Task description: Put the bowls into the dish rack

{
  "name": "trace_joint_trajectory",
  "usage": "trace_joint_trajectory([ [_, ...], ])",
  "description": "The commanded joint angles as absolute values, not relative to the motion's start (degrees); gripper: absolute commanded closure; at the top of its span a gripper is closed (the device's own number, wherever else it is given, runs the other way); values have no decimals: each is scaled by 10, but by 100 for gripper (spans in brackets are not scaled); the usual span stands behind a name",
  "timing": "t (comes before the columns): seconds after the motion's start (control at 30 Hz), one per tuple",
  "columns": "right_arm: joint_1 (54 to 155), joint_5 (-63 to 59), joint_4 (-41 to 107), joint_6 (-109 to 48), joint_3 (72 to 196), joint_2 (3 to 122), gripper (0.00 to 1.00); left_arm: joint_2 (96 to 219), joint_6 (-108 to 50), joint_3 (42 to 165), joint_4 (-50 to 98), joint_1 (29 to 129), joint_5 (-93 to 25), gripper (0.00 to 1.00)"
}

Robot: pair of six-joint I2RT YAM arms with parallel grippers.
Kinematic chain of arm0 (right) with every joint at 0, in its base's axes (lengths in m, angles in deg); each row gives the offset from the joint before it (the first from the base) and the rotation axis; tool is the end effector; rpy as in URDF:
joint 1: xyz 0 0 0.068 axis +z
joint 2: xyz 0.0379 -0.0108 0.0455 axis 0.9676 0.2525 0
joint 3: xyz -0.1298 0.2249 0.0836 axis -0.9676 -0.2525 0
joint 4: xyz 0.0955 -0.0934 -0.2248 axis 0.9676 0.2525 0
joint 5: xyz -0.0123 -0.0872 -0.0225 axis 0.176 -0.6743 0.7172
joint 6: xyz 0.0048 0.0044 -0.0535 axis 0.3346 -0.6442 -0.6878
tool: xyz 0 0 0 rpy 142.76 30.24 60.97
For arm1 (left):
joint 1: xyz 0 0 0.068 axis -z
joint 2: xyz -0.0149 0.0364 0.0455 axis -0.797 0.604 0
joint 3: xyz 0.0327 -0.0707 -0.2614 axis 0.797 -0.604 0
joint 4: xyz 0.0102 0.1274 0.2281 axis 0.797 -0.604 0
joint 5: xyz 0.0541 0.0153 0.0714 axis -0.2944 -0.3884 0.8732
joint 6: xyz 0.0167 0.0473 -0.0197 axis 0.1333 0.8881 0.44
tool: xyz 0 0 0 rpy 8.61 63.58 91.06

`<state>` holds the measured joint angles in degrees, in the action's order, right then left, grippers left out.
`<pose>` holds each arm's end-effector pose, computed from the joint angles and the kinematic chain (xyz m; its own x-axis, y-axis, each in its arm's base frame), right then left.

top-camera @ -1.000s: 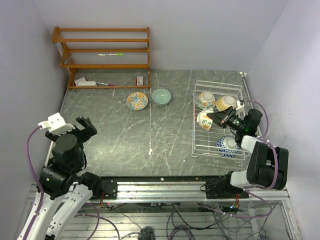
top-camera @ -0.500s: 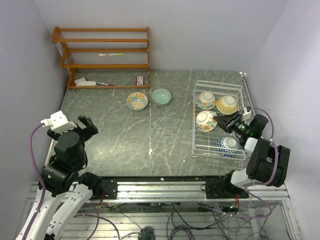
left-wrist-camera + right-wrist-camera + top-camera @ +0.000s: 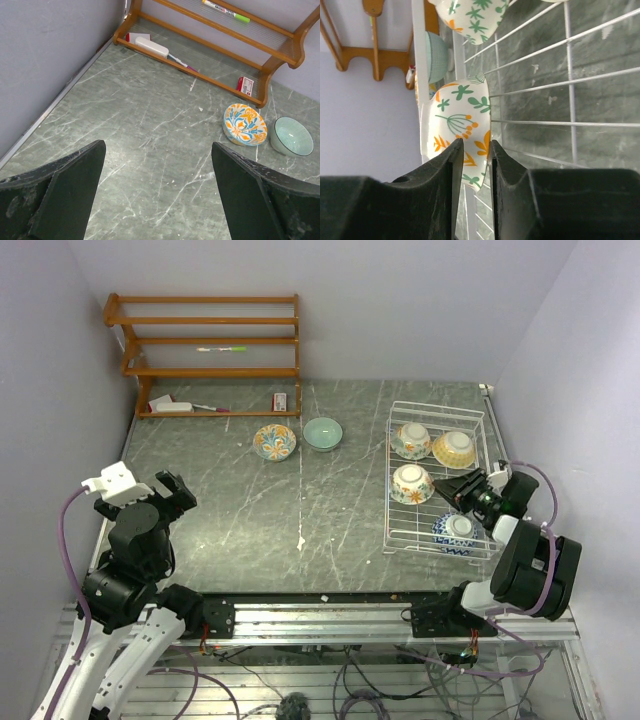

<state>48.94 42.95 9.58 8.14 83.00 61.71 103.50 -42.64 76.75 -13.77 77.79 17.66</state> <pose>0.2311 -0.0834 0.1543 -0.5686 0.7692 -0.2916 0.1137 0.4246 0.8982 0.0748 -0.0080 0.3456 -0.0357 -0.3221 -0.9460 -0.3473 0.8916 -0.2905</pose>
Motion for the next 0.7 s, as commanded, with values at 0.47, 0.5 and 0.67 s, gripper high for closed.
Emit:
trace_joint_trajectory([
  [0.47,510,267,346,-69,957,514,61,1030,-424,767,-119,774,170,2],
  [0.5,522,250,362,-76,967,502,60,1030,-424,767,-119,774,170,2],
  [0.67,635,144,421,-99,1019,466,56,1030,-425,768,-119,774,169,2],
])
